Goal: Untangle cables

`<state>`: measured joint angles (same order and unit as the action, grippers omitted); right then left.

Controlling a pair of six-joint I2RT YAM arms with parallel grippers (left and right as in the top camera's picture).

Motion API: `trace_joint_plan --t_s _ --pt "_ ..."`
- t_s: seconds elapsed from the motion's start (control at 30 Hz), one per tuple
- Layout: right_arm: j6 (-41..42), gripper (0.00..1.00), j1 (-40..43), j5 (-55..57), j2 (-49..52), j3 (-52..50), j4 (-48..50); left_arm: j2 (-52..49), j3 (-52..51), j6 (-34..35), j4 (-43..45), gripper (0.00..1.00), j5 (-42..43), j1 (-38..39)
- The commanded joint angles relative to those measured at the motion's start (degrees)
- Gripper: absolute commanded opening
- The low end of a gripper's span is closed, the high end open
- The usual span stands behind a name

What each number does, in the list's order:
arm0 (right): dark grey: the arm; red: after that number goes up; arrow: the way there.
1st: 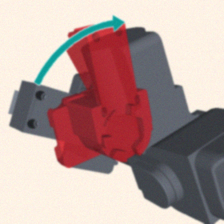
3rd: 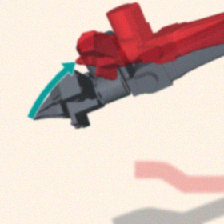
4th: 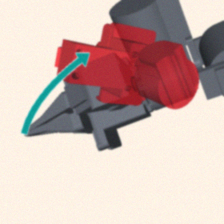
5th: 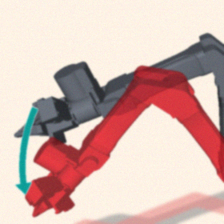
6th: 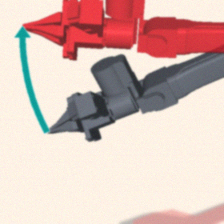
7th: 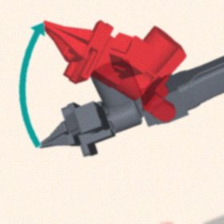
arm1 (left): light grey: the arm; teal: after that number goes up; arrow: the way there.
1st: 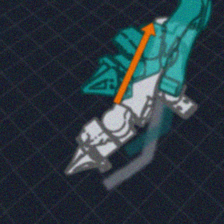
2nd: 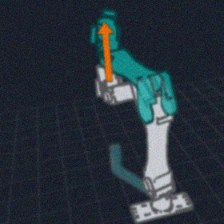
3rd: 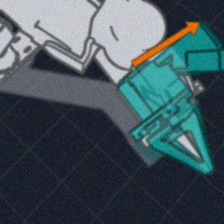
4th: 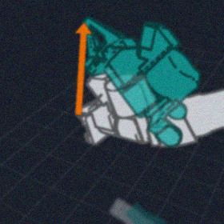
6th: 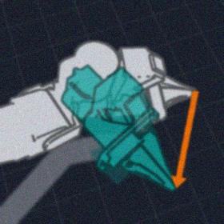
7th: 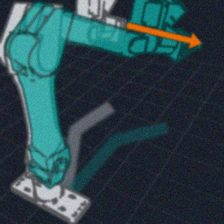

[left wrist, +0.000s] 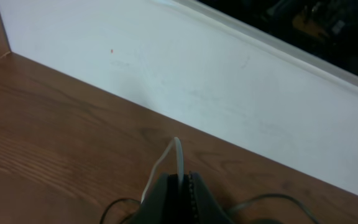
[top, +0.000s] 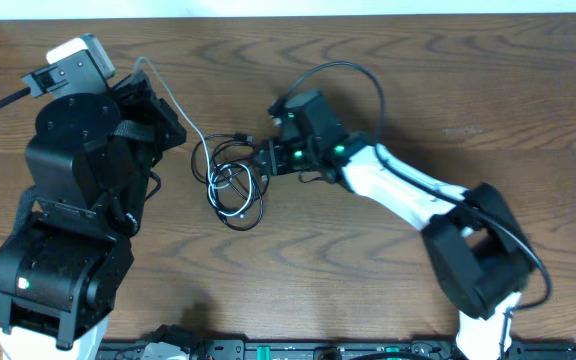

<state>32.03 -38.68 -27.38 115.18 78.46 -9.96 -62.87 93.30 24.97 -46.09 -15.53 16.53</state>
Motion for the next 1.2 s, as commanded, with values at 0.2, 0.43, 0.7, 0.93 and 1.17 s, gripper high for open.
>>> trace_joint_plan --t_s 0.2,0.43,0.7,0.93,1.17 --pt "-2.64 0.31 -2.84 -3.02 8.11 5.29 -4.31 -1.16 0.33 -1.14 -0.09 0.07 -0.11 -0.22" --pt "-5.77 0.01 1.38 -0.44 7.10 10.80 -11.50 -2.60 0.31 -1.16 -0.11 0.07 -0.15 -0.24" --pt "-10.51 0.01 12.04 5.29 2.71 16.48 -24.87 -4.90 0.31 -1.20 -0.09 0.07 -0.63 -0.24" --pt "-11.34 0.01 21.81 12.59 0.44 16.70 -33.68 -6.82 0.31 -1.20 1.40 0.07 -7.93 -0.24" --pt "-11.34 0.01 25.73 18.95 2.51 14.19 -36.02 -5.99 0.35 -4.61 12.02 0.08 -9.38 -0.24"
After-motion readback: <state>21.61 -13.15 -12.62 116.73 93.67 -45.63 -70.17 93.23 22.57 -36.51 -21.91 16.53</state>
